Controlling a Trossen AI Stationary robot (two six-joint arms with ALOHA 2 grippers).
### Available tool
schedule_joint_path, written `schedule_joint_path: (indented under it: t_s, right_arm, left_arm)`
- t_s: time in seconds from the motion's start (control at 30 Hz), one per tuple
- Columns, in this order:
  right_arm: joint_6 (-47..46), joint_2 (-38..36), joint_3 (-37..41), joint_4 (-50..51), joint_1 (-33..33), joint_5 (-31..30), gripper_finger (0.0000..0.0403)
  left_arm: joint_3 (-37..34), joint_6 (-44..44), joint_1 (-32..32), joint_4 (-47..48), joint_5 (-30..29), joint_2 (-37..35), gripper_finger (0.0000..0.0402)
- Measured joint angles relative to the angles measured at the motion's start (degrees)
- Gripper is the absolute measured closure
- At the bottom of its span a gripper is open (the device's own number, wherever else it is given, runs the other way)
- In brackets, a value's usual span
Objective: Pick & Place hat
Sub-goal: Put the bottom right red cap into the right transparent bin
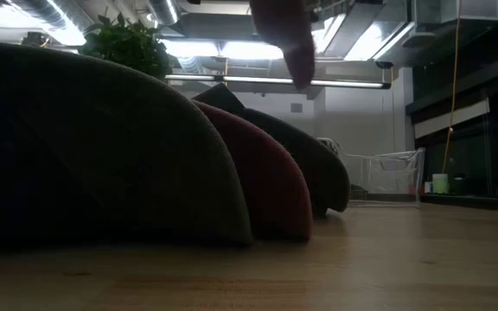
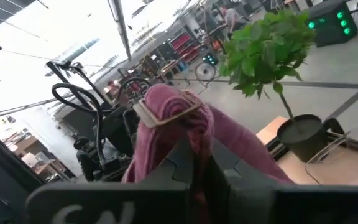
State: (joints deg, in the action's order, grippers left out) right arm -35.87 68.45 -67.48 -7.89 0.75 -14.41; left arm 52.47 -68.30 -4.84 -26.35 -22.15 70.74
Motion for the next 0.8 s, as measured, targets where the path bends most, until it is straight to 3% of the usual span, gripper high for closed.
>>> schedule_joint_path:
  t_s: [0.17, 0.5, 0.8]
  right_arm:
    - [-0.2, 0.1, 0.0, -1.7, 0.0, 3.0, 0.0387]
    - [-3.0, 0.1, 0.0, -1.6, 0.0, 7.1, 0.0388]
    - [-4.5, 0.1, 0.0, -0.7, 0.0, 8.6, 0.0388]
  left_arm:
    - [0.0, -0.6, 0.0, 0.0, -0.8, 0.0, 0.0131]
    - [0.0, 2.5, 0.1, -2.6, 4.0, 0.0, 0.0139]
    - [0.0, 8.9, 0.1, -3.7, 9.4, 0.0, 0.0215]
